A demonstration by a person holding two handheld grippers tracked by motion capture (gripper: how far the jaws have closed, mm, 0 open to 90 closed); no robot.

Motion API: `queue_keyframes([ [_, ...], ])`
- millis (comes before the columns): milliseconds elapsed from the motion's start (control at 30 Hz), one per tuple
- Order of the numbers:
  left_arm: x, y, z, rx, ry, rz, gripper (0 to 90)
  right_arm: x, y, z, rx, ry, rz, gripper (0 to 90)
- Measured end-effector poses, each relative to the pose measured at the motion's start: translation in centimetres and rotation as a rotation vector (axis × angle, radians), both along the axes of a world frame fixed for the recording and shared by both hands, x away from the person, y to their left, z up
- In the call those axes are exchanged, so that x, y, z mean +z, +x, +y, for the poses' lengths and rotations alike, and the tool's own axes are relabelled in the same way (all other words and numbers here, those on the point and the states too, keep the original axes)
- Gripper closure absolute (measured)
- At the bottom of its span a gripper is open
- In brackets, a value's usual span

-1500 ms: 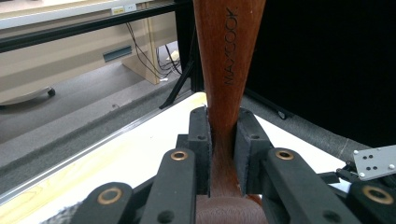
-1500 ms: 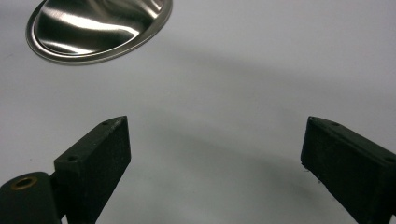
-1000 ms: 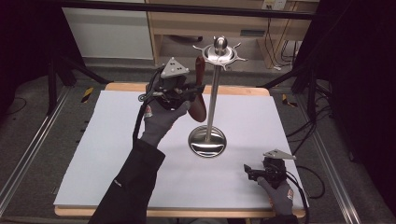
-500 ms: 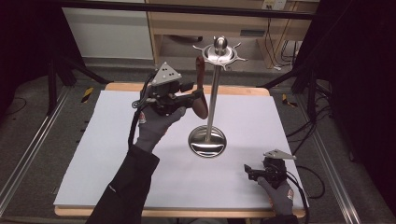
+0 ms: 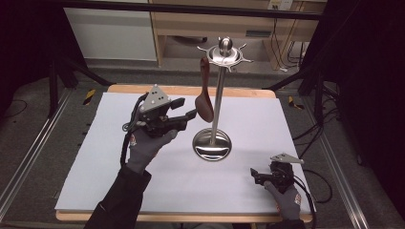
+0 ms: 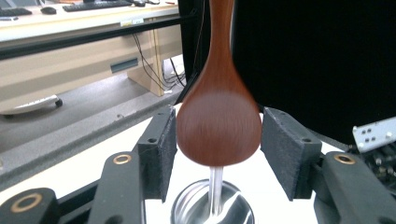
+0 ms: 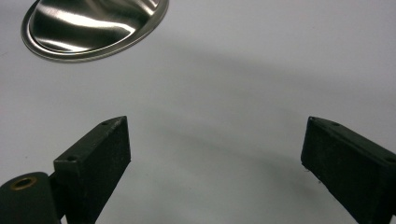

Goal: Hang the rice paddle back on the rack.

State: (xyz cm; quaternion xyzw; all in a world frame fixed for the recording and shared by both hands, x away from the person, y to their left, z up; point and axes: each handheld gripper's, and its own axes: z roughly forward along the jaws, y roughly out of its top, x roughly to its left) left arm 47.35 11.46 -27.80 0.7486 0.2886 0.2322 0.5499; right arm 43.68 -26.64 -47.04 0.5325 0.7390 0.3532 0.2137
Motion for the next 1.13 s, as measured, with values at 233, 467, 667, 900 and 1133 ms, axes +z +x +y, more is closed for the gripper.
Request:
queue_keyframes([
  [233,-3.1,-0.6,1.3,0.007,0.002,0.052,42.3,-0.1,0.0,0.0,-0.003,0.002,0.006,8.4],
  [467,-6.0,-1.4,2.9,0.039,0.025,0.098,40.4,-0.2,0.0,0.0,-0.005,-0.007,0.010,8.2],
  [667,-8.6,-2.0,4.9,0.079,0.043,0.131,38.9,-0.3,0.0,-0.1,-0.007,-0.008,0.014,8.0],
  [900,-11.8,-2.5,7.5,0.143,0.064,0.181,37.4,-0.5,-0.1,-0.4,-0.018,-0.045,0.021,8.1],
  [1133,-14.6,-2.7,10.0,0.210,0.088,0.234,36.5,-0.5,-0.2,-0.4,-0.019,-0.061,0.021,8.2],
])
